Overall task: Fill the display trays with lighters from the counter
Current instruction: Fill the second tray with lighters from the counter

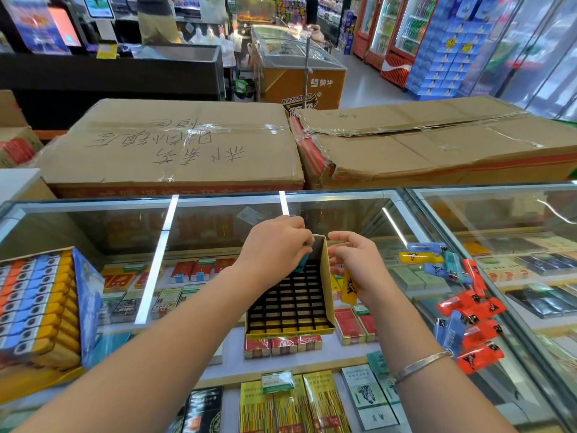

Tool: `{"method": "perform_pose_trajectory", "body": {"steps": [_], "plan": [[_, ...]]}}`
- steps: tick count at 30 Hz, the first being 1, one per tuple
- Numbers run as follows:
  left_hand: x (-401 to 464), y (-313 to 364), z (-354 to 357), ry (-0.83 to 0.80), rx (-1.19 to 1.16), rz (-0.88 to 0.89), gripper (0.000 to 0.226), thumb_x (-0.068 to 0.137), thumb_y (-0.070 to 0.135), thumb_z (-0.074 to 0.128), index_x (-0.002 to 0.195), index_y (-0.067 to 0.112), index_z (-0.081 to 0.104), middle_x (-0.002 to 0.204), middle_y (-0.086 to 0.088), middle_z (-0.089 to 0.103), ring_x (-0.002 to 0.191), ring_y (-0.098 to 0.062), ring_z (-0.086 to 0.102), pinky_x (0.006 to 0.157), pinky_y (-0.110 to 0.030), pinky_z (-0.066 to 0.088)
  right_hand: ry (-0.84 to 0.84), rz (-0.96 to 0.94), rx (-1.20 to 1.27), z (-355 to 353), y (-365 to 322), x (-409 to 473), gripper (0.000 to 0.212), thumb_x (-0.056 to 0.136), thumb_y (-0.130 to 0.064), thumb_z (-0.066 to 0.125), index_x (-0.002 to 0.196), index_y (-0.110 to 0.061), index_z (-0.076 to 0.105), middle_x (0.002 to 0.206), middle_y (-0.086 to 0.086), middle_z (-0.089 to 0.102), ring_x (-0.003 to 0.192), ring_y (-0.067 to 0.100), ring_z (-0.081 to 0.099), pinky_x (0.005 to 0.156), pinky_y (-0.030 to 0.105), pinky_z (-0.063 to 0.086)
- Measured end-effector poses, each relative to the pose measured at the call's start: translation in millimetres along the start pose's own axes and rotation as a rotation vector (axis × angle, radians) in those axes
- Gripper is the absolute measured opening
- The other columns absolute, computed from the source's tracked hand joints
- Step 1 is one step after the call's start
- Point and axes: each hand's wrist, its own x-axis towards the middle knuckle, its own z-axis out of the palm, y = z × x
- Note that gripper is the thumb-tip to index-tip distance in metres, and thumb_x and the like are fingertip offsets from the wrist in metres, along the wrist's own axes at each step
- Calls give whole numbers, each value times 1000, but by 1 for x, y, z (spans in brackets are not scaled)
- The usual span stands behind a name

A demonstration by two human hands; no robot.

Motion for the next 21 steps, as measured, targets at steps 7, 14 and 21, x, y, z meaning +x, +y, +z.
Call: {"method": "perform_pose_trajectory", "body": {"steps": [7,14,21], "plan": [[-5,1,3,42,12,-18,12,85,22,66,93,14,72,84,0,64,76,-15,56,61,-22,35,10,4,-8,-1,0,0,24,87,3,50,100,-15,61,95,15,62,81,25,60,70,33,53],[-12,1,4,24,65,6,19,80,14,71,98,16,73,104,-3,69,94,-23,63,75,-35,52,32,2,-3,-2,0,-2,22,86,1,48,95,-13,62,75,9,58,60,18,54,51,28,45],[-30,-8,10,-173,94,6,48,96,26,46,143,25,34,150,5,33,138,-17,29,113,-36,17,81,-6,142,-5,3,-5,20,96,-23,51,85,-8,59,54,3,53,46,15,50,52,30,46]]}}
